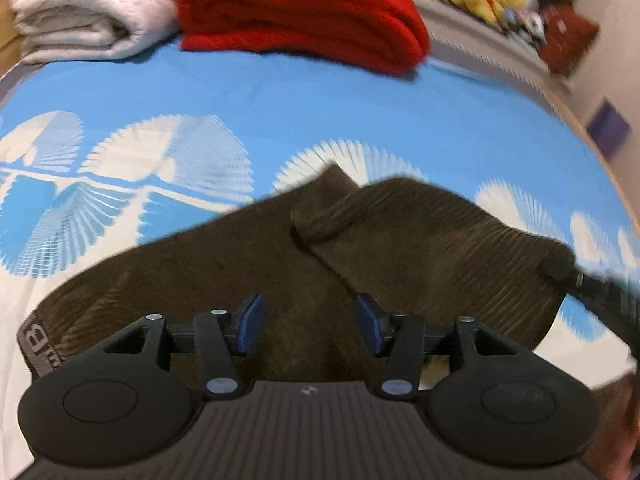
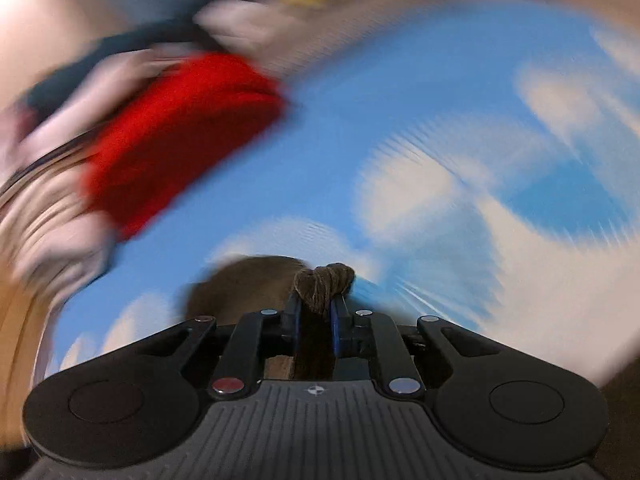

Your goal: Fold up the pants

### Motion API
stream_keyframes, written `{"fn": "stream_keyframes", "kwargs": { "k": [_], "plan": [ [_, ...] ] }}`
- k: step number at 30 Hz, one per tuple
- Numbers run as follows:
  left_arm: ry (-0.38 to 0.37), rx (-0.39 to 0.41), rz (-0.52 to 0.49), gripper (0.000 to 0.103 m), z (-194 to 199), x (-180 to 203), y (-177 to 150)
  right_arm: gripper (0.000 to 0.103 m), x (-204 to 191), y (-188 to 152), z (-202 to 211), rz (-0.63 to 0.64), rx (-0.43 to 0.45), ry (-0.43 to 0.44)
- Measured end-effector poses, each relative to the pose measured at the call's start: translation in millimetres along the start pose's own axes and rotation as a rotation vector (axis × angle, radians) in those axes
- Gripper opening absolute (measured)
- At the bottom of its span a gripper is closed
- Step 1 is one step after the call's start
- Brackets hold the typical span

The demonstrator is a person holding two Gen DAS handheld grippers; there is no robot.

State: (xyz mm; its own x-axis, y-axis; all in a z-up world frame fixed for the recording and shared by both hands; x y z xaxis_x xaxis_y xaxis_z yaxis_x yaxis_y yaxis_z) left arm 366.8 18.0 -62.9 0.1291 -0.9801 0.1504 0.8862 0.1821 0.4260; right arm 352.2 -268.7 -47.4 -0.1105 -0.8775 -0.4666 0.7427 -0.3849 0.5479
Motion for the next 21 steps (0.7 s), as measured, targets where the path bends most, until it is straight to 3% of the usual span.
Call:
{"fn": "stream_keyframes", "kwargs": {
  "k": [1, 3, 6, 10, 12, 14, 17, 21],
  "plan": [
    [-0.003, 0.011, 0.019, 0.059, 4, -6, 4, 0.015, -28, -5, 4, 0.123, 0.007, 0.065],
    [0.012, 0.018, 0.051, 0.059, 5, -20, 8, 0.015, -82, -35, 5, 0.361, -0.07, 0.239],
    [0.044, -0.021, 0.078, 0.059, -4, -35, 6, 0.015, -113, -102, -5, 0.553, -0.324, 0.416],
    [0.009, -0.031, 0.143, 0.062, -2, -48, 8, 0.023, -100, -161, -23, 0.674, -0.573, 0.398],
    [0.007, -0.016, 0.153, 0.063, 3, -51, 11, 0.023, -88, -169, -28, 0.672, -0.65, 0.373],
    [0.014, -0.01, 0.152, 0.064, 4, -52, 13, 0.027, -81, -159, -24, 0.643, -0.653, 0.358],
    [0.018, -0.025, 0.167, 0.064, 0, -54, 11, 0.042, -71, -119, -14, 0.486, -0.585, 0.4],
    [0.011, -0.028, 0.155, 0.065, -1, -48, 11, 0.044, -42, -75, -23, 0.217, -0.513, 0.388]
  ]
}}
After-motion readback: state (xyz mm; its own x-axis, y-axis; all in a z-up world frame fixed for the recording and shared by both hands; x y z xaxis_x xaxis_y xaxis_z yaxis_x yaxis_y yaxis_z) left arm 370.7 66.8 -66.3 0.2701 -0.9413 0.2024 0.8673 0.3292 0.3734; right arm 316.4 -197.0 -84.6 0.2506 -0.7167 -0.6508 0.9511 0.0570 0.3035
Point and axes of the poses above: each gripper's, at about its wrist camera, not at the fingertips, and z roughly against the way its jaws point, x to its right, y to its top, the point moved 10 cm from there along -z, roughly the way its jaws point, and after that the axes turned 8 degrees about -x, right-handed, at the moved point
